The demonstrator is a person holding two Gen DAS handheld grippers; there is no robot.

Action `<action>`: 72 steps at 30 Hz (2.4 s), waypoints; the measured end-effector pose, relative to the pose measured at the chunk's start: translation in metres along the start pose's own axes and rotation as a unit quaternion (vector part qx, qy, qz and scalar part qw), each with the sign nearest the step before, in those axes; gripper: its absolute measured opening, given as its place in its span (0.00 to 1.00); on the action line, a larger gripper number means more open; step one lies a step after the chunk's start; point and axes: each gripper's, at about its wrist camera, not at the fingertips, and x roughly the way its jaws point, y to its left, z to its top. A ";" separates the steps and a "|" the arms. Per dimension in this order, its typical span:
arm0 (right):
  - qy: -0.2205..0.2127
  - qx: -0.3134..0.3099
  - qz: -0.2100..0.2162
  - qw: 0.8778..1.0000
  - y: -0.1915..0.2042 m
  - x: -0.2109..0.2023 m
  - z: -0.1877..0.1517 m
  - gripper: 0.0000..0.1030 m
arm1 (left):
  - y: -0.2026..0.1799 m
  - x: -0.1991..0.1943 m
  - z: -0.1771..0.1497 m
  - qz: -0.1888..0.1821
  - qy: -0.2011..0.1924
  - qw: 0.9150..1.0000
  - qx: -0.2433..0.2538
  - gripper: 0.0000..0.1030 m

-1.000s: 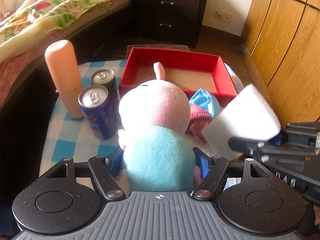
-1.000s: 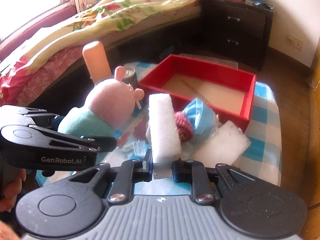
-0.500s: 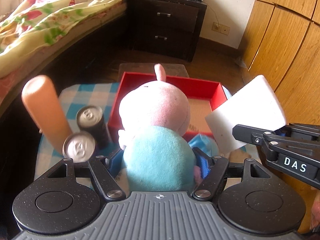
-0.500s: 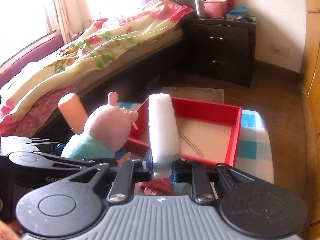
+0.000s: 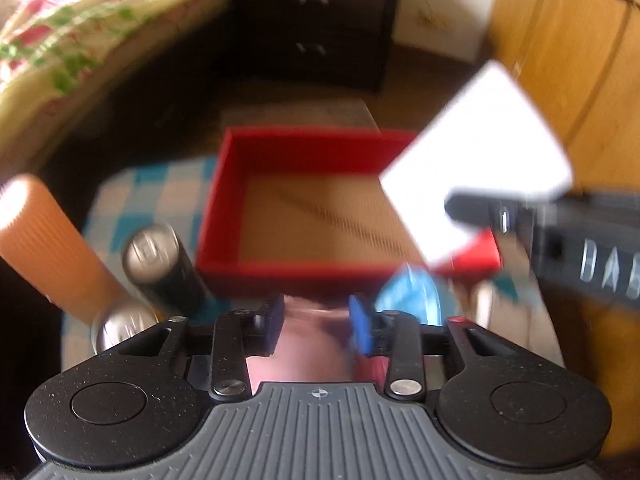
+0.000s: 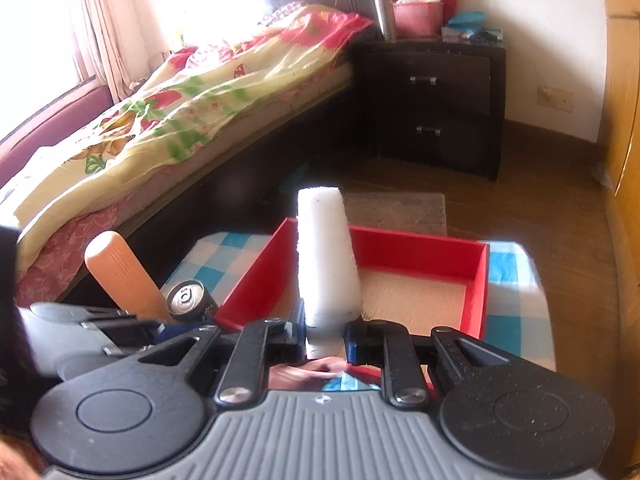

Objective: Organize soft objects
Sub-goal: 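Lower the pig plush into the red box and open left tool while right tool releases the foam block inside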

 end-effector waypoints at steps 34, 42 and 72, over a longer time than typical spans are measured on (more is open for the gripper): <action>0.022 -0.043 0.030 0.998 0.028 -0.010 -0.031 0.00 | 0.041 -0.043 -0.049 -0.029 0.002 0.994 -0.106 0.64; 0.003 -0.022 0.022 1.000 0.016 -0.017 -0.023 0.00 | 0.032 -0.055 -0.020 -0.032 -0.044 0.991 -0.119 0.64; 0.005 0.032 -0.073 0.997 -0.053 0.066 0.025 0.00 | 0.010 0.040 0.083 0.000 -0.080 0.993 -0.086 0.64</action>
